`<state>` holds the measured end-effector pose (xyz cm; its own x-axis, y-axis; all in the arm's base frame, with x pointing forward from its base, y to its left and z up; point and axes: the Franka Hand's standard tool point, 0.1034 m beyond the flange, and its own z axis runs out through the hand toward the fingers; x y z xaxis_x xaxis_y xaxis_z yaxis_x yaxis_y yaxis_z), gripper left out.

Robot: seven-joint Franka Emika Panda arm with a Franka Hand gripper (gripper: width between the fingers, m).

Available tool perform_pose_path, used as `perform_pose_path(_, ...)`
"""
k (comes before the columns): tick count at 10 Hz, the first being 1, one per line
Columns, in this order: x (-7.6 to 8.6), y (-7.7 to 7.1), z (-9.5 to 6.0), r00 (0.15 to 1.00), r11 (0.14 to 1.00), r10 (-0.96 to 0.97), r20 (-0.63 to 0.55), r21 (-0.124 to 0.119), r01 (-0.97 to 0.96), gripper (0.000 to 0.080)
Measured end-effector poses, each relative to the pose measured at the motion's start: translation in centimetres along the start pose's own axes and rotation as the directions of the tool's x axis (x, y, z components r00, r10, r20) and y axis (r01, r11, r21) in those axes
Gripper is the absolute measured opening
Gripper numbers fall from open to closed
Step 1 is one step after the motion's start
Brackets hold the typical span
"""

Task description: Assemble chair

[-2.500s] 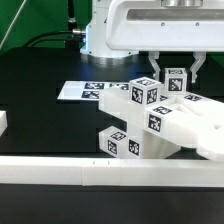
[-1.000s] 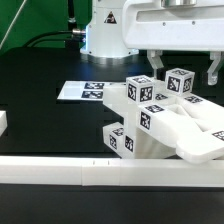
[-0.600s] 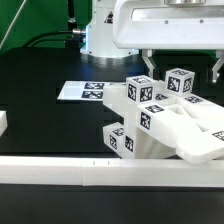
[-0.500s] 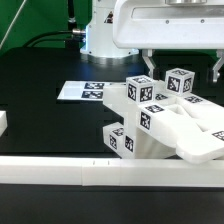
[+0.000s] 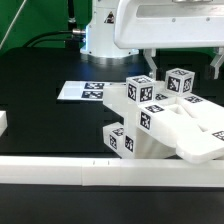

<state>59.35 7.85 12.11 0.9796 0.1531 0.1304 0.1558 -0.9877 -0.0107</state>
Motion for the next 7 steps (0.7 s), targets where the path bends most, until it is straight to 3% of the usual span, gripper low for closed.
perform_pose_path(6,-0.37,0.44,0.31,0.949,0.949,-0.316,0.000,-0.013,0.315,0.0649)
perform_pose_path(7,-0.37,0.62,0.31,0.934,0.934,-0.357,0.001,-0.013,0.357,0.0608)
